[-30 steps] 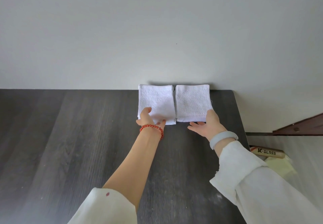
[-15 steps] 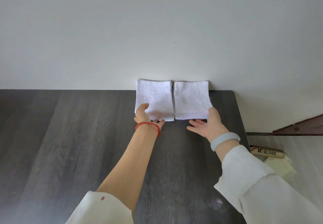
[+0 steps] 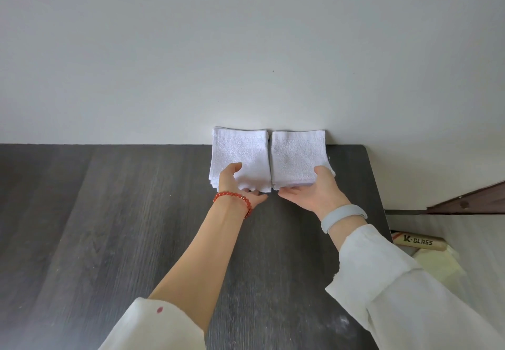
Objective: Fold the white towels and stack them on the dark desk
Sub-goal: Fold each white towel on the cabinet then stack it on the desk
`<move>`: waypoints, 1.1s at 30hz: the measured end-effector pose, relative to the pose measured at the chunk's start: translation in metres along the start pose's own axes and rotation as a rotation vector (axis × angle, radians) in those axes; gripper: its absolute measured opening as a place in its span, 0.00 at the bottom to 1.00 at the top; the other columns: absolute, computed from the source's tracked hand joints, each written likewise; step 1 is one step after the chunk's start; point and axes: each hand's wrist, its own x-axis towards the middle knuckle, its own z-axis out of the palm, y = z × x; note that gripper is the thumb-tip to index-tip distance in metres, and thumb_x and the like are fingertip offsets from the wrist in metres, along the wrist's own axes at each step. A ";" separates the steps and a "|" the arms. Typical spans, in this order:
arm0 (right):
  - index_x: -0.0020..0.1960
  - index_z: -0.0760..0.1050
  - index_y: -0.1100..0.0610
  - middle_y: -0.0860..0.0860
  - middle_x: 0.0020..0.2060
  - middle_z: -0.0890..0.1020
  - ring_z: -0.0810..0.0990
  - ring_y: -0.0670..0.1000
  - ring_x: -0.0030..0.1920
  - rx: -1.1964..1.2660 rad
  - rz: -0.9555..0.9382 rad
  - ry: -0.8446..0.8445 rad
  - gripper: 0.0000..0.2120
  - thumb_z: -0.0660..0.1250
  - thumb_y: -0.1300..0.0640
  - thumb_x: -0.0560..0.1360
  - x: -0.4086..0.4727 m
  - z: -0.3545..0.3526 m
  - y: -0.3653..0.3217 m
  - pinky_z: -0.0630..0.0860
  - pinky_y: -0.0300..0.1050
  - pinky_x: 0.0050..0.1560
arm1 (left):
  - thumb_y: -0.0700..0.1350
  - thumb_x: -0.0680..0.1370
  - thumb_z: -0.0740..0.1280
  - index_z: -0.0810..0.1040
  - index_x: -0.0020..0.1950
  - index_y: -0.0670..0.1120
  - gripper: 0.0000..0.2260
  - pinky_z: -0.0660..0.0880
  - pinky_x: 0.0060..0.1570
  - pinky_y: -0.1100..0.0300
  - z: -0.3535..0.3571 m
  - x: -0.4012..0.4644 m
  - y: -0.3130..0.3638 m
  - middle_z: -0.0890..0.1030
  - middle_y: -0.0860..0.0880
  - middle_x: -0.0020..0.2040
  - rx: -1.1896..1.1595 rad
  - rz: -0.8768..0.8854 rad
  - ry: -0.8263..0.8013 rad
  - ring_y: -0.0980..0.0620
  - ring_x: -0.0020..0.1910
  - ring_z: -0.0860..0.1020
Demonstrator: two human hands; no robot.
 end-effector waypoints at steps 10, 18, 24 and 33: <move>0.74 0.54 0.54 0.53 0.68 0.64 0.66 0.55 0.66 -0.698 -0.582 0.415 0.24 0.53 0.55 0.78 0.010 -0.041 -0.017 0.65 0.51 0.61 | 0.44 0.77 0.63 0.49 0.76 0.47 0.32 0.59 0.67 0.52 -0.029 0.011 0.001 0.49 0.45 0.76 0.826 0.787 0.343 0.46 0.73 0.57; 0.75 0.49 0.52 0.49 0.73 0.60 0.61 0.53 0.71 -1.135 -0.586 0.147 0.24 0.48 0.54 0.80 0.034 -0.020 -0.050 0.59 0.49 0.68 | 0.48 0.78 0.60 0.65 0.70 0.45 0.20 0.66 0.60 0.56 -0.018 0.038 0.047 0.71 0.48 0.66 1.011 0.708 0.114 0.48 0.65 0.69; 0.75 0.52 0.49 0.47 0.73 0.60 0.59 0.50 0.72 -1.196 -0.481 0.030 0.24 0.49 0.53 0.80 0.063 -0.018 -0.057 0.57 0.51 0.72 | 0.45 0.79 0.59 0.64 0.70 0.47 0.19 0.65 0.57 0.59 -0.015 0.054 0.051 0.72 0.52 0.60 1.043 0.670 0.023 0.52 0.59 0.70; 0.68 0.63 0.64 0.60 0.66 0.70 0.66 0.60 0.67 -1.651 -1.157 0.291 0.20 0.53 0.61 0.77 0.046 -0.017 -0.043 0.61 0.51 0.67 | 0.44 0.77 0.58 0.64 0.70 0.42 0.22 0.63 0.64 0.45 -0.017 0.055 0.032 0.64 0.41 0.71 1.716 1.428 0.360 0.42 0.72 0.61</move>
